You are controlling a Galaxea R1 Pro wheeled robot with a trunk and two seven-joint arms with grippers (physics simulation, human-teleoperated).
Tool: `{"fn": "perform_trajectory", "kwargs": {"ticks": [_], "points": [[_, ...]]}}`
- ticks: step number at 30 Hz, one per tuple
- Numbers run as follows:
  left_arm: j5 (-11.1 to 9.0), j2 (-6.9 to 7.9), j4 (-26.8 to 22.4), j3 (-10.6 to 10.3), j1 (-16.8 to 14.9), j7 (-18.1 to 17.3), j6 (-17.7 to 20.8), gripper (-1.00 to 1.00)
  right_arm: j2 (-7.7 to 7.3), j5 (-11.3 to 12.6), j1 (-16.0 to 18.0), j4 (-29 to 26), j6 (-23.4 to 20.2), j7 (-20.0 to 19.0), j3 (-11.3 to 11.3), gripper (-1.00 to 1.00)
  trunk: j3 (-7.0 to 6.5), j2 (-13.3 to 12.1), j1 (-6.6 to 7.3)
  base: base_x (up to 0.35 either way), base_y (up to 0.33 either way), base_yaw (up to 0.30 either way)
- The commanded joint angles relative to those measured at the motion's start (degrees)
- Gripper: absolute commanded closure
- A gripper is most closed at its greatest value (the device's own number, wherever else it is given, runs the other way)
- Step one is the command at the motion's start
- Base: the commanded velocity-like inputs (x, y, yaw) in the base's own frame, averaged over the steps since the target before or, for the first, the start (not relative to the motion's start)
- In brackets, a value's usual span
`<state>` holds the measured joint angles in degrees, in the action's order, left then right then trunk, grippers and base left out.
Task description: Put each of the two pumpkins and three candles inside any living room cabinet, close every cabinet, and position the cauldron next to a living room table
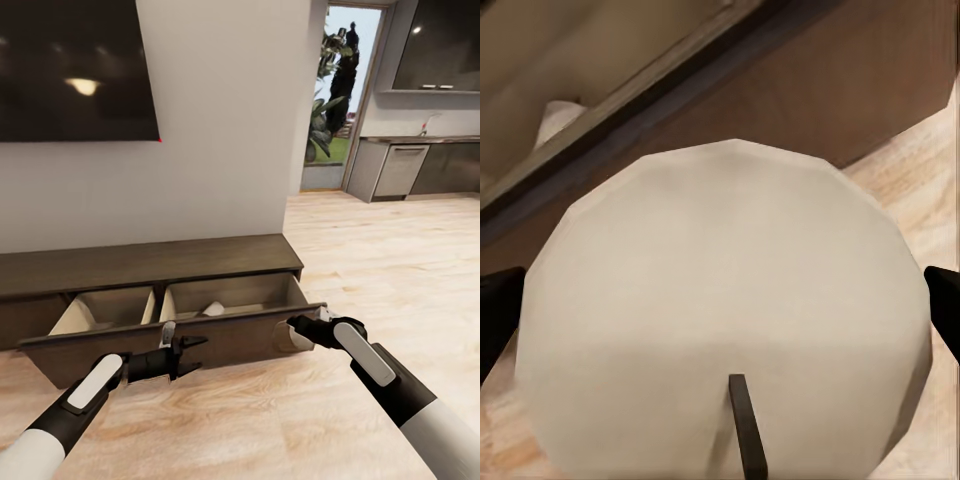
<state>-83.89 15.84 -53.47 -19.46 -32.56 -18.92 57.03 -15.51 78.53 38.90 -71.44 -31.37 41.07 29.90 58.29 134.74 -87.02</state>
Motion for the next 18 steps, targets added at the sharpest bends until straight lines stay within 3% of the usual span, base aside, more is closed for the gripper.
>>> {"fn": "perform_trajectory", "kwargs": {"ticks": [1,6,10,12,14,18], "points": [[0.25,0.13,-1.29,-0.12,-0.05,-0.56,-0.02,-1.0,-0.06,0.37,0.09,-0.05,0.09,0.42,0.1,1.0,0.05,0.02,-0.01,0.165,-0.116,0.0],[-0.22,0.69,-12.79,-0.06,0.45,-0.57,0.15,-1.0,-0.1,0.31,0.06,-0.02,0.09,0.42,0.07,1.0,0.05,0.02,-0.01,0.049,-0.034,0.0],[-1.48,3.96,-25.15,0.06,3.55,-0.61,0.21,-1.0,-0.07,0.23,0.07,-0.01,0.09,0.42,0.07,1.0,0.05,0.02,-0.01,0.005,-0.004,0.0],[-3.74,5.74,-31.71,0.25,5.87,-0.6,0.15,-1.0,-0.05,0.16,0.07,-0.01,0.09,0.42,0.1,1.0,0.05,0.02,-0.01,0.001,-0.001,0.0],[-5.68,6.48,-34.28,0.4,6.88,-0.59,0.16,-1.0,-0.05,0.16,0.08,-0.01,0.09,0.42,0.12,1.0,0.05,0.02,-0.01,0.0,0.0,0.0],[-6.74,6.78,-35.31,0.54,7.33,-0.59,0.22,-1.0,-0.11,0.2,0.07,-0.19,0.07,0.44,0.09,1.0,-0.3,-0.78,0.43,0.0,0.0,0.0]]}}
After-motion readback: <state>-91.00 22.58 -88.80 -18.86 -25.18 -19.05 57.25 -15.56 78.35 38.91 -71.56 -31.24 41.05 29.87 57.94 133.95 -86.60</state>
